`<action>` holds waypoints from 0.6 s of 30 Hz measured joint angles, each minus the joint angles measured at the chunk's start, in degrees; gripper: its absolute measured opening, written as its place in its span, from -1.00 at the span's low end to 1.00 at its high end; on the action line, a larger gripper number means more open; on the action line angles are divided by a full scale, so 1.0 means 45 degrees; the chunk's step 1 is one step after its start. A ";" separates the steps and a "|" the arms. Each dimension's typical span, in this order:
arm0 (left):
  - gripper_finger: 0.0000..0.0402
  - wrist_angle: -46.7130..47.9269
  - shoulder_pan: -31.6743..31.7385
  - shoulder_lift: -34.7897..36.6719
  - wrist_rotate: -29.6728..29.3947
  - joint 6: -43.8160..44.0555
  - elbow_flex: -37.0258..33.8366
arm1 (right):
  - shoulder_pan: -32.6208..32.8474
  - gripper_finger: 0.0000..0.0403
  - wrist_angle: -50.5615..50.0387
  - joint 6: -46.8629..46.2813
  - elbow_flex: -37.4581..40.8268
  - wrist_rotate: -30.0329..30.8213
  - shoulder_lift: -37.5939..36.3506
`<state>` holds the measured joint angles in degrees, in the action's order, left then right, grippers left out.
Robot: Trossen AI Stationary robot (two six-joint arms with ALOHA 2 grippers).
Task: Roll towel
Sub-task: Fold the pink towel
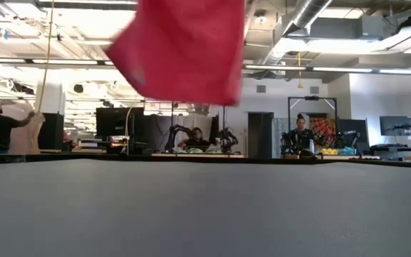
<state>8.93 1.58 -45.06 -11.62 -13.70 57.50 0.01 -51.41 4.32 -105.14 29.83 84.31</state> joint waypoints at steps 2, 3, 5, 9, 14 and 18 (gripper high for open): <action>-1.00 0.1225 0.0007 -0.0108 -0.0822 -0.0324 0.0970 | -0.0539 -0.93 0.0589 0.0686 0.0000 0.0044 0.0233; -1.00 0.1709 0.0007 -0.0285 -0.1172 -0.0476 0.1323 | -0.0766 -0.93 0.0693 0.0920 0.0000 0.0040 0.0403; -1.00 0.2567 0.0012 -0.0592 -0.1743 -0.0770 0.1831 | -0.1245 -0.93 0.1034 0.1301 0.0000 -0.0171 0.0749; -1.00 0.4315 0.0263 -0.1296 -0.2054 -0.1426 0.2037 | -0.1733 -0.93 0.0664 0.1616 0.0000 -0.1057 0.1344; -1.00 0.7043 0.0619 -0.1879 -0.0254 -0.0706 0.1986 | -0.1190 -0.94 -0.1481 0.1468 0.0165 -0.1749 0.1608; -1.00 0.7849 0.0215 -0.2242 0.3345 0.0969 0.1007 | 0.0088 -0.94 -0.3113 -0.0375 0.0803 -0.3127 0.1526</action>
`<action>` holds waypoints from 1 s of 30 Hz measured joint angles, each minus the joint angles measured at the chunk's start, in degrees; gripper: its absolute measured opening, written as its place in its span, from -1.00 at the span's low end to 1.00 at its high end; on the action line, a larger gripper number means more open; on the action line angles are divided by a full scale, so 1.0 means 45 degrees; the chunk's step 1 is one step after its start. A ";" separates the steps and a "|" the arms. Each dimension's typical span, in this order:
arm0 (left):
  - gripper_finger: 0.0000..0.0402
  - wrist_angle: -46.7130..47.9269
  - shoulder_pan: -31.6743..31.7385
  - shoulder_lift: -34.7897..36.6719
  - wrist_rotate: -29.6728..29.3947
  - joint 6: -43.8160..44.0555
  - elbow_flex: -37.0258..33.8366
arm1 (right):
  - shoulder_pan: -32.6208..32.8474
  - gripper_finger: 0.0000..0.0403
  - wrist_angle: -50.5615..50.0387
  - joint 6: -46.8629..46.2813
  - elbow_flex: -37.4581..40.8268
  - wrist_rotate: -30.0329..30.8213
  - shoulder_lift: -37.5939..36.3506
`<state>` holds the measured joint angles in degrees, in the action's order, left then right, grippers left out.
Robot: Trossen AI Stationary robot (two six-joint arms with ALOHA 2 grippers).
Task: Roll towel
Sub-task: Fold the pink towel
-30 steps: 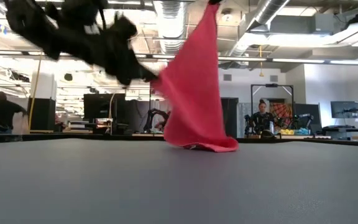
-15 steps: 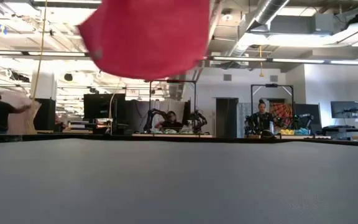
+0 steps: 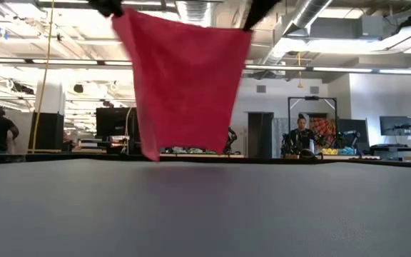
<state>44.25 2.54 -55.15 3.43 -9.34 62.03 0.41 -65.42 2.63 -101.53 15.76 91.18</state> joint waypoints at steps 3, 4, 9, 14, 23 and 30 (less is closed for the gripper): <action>-1.00 -0.1522 -0.1176 -0.0134 0.1872 0.1128 -0.1540 | 0.1470 -0.94 0.0415 -0.1595 0.1020 -0.0558 -0.0010; -1.00 -0.2398 -0.1704 -0.0253 0.2087 0.1581 -0.2159 | 0.2058 -0.94 0.0797 -0.2092 0.1488 -0.0597 -0.0010; -1.00 -0.6266 -0.4594 -0.1247 0.2180 0.3978 -0.4729 | 0.4807 -0.94 0.4746 -0.4447 0.4412 -0.0895 0.0027; -1.00 -0.8339 -0.7473 -0.2788 0.1640 0.6177 -0.5490 | 0.7197 -0.94 0.9113 -0.6638 0.6719 -0.0683 0.0010; -1.00 -1.0322 -0.9834 -0.5546 -0.1226 0.7240 -0.4643 | 0.9481 -0.94 1.2403 -0.7648 0.8484 0.2247 0.0010; -1.00 -0.4843 -0.9207 -0.4697 -0.5898 0.3970 -0.1316 | 0.8043 -0.94 1.2076 -0.4492 0.8051 0.5252 -0.0433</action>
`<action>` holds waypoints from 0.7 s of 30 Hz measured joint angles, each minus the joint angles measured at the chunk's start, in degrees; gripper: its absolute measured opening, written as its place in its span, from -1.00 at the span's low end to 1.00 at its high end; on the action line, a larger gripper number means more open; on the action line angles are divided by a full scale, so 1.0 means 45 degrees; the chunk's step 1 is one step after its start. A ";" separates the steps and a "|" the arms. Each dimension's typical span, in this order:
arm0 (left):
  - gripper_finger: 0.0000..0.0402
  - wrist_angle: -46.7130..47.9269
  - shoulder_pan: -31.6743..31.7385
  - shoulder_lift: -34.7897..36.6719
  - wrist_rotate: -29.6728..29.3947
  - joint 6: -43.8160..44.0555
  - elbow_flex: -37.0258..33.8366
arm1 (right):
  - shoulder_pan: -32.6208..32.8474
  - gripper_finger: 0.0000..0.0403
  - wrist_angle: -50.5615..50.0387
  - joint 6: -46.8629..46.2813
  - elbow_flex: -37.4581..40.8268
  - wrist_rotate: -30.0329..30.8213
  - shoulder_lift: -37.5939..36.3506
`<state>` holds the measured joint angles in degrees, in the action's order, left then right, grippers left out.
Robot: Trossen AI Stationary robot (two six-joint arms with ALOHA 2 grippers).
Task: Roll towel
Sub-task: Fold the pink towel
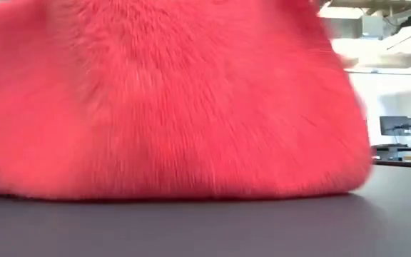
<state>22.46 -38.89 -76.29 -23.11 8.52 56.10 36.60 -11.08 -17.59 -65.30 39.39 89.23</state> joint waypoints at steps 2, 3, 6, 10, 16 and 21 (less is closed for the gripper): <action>-1.00 0.1988 0.0317 0.0450 -0.1580 -0.1115 0.1229 | -0.0859 -0.94 -0.0605 0.1439 -0.0510 0.0739 -0.0225; -1.00 0.2810 0.0554 0.0669 -0.2285 -0.1638 0.1848 | -0.1332 -0.94 -0.0917 0.2183 -0.0792 0.1002 -0.0398; -1.00 0.4621 0.1684 0.1352 -0.3587 -0.3215 0.3372 | -0.2972 -0.94 -0.1152 0.4719 -0.1802 0.1269 -0.0802; -1.00 0.5718 0.4284 0.2308 -0.4125 -0.5009 0.4824 | -0.4798 -0.94 -0.1383 0.7461 -0.3502 0.1278 -0.1051; -1.00 0.5683 0.7601 0.3596 -0.0780 -0.5960 0.5681 | -0.5554 -0.94 -0.4852 0.7455 -0.5864 0.1048 -0.1136; -1.00 0.6347 0.8006 0.4311 0.2945 -0.3942 0.4134 | -0.5196 -0.94 -0.7549 0.3781 -0.4994 -0.0910 -0.0827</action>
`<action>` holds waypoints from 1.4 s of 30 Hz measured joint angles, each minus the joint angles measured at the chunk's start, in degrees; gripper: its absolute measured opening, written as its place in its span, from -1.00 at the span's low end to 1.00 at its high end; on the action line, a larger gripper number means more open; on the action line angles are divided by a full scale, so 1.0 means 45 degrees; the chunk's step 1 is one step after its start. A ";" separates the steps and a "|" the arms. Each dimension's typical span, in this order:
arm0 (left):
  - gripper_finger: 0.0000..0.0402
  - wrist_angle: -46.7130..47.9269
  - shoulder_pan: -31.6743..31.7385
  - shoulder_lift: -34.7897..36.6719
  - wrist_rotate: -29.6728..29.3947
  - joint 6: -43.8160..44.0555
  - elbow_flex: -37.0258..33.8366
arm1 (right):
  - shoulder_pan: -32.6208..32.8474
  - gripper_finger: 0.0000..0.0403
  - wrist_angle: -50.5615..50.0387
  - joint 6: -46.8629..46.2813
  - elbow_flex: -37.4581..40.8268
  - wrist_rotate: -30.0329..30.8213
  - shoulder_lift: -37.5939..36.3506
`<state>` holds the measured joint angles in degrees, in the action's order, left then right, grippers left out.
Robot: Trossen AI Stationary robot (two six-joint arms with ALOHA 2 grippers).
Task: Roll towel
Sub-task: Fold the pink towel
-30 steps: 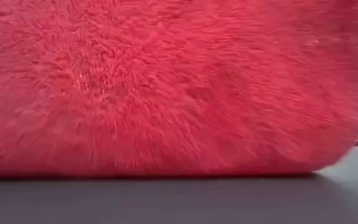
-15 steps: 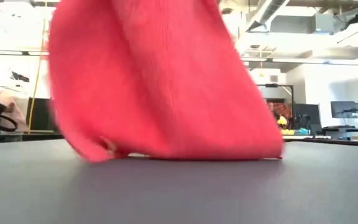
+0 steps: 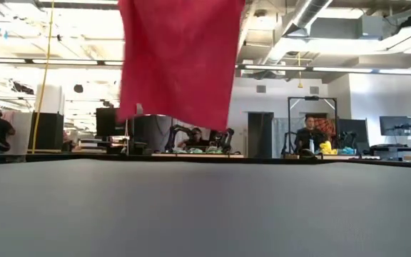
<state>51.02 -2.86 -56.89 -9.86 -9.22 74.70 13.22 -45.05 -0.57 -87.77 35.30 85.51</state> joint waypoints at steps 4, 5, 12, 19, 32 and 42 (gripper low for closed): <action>-1.00 -0.1036 -0.1415 0.0462 0.1336 0.2380 -0.3803 | 0.0933 -0.94 0.0997 -0.2434 0.2384 -0.1630 0.0929; -1.00 -0.1735 -0.1950 0.0543 0.1435 0.3044 -0.5038 | 0.1258 -0.94 0.1619 -0.2941 0.2957 -0.2007 0.1246; -1.00 -1.1192 -0.6466 -0.0400 0.1853 0.7931 -1.1796 | 0.4099 -0.94 0.6858 -0.5714 0.4513 -0.3198 0.4591; -1.00 -1.4426 -0.9345 -0.2197 0.0139 1.0442 -1.2419 | 0.5398 -0.94 0.7311 -0.7667 0.2833 -0.3258 0.7173; -1.00 -0.8918 -0.9911 -0.2142 -0.1701 0.9432 -1.0048 | 0.4813 -0.94 0.2525 -0.7770 -0.0040 -0.1828 0.6369; -1.00 -0.3624 -0.8773 -0.1112 -0.5299 1.0197 -0.9351 | 0.1842 -0.94 0.0634 -0.6240 -0.0355 -0.1671 0.6479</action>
<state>34.71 -42.34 -61.89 -33.70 36.67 32.63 21.51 -42.19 -28.65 -89.37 27.78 114.67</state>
